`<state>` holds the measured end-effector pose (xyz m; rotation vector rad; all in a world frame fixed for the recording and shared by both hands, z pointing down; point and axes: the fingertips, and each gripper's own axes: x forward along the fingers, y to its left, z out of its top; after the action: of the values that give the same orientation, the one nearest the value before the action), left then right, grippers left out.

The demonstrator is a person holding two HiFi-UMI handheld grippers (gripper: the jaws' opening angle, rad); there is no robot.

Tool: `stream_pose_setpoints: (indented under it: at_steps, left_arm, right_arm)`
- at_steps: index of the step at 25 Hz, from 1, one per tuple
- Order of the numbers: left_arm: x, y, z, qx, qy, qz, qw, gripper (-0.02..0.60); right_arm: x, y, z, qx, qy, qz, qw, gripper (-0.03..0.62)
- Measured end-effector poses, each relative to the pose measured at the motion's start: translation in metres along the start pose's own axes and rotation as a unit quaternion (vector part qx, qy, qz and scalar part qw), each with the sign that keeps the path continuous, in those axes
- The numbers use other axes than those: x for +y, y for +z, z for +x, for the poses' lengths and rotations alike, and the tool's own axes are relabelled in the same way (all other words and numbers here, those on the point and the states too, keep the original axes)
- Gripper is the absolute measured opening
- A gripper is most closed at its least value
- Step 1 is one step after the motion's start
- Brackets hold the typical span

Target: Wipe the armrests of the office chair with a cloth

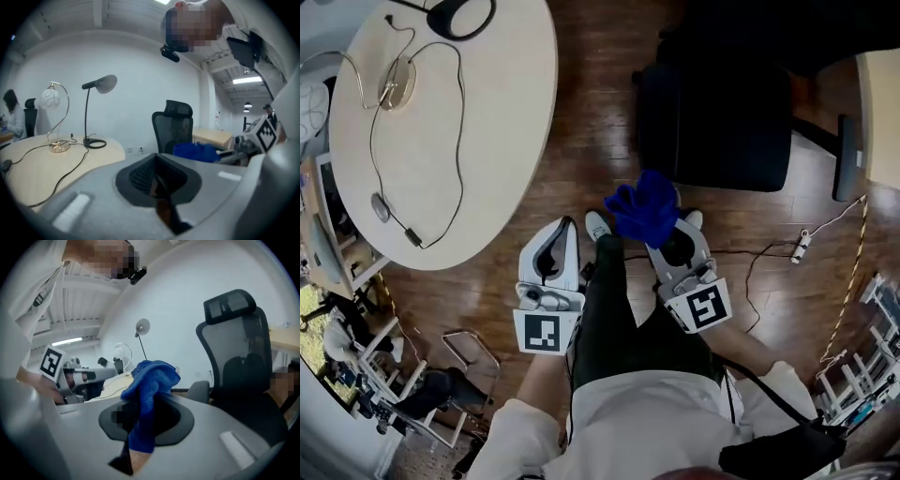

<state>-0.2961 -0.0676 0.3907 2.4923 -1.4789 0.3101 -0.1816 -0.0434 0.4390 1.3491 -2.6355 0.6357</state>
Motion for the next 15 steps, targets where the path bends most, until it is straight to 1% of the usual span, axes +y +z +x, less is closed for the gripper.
stream_pose_setpoints:
  at_steps: [1, 3, 5, 7, 9, 11, 13, 15]
  left_arm:
    - [0.013, -0.009, -0.009, 0.003, -0.003, -0.01, 0.9999, -0.001]
    - [0.029, -0.026, -0.022, 0.007, -0.023, -0.022, 0.9995, -0.002]
    - [0.039, -0.044, -0.031, 0.012, -0.046, -0.022, 0.9986, -0.002]
    - [0.046, -0.059, -0.039, 0.013, -0.06, -0.028, 0.9977, 0.0]
    - [0.051, -0.074, -0.045, 0.017, -0.068, -0.038, 0.9968, 0.0]
    - [0.056, -0.087, -0.052, 0.028, -0.072, -0.043, 0.9961, 0.0]
    - [0.061, -0.097, -0.06, 0.039, -0.071, -0.044, 0.9957, 0.0]
    - [0.064, -0.104, -0.066, 0.045, -0.066, -0.05, 0.9956, 0.0]
  right_arm:
    - [0.009, -0.025, 0.017, 0.012, -0.017, 0.002, 1.0, 0.072]
    - [0.006, -0.077, 0.051, 0.028, -0.06, -0.012, 0.998, 0.072]
    - [-0.017, -0.12, 0.088, 0.034, -0.106, -0.029, 0.993, 0.072]
    - [-0.048, -0.145, 0.12, 0.03, -0.148, -0.034, 0.988, 0.072]
    - [-0.08, -0.149, 0.144, 0.01, -0.182, -0.037, 0.982, 0.072]
    - [-0.108, -0.139, 0.16, -0.017, -0.209, -0.061, 0.976, 0.072]
    - [-0.122, -0.136, 0.169, -0.023, -0.221, -0.092, 0.971, 0.072]
    - [-0.125, -0.14, 0.174, -0.019, -0.219, -0.107, 0.97, 0.072]
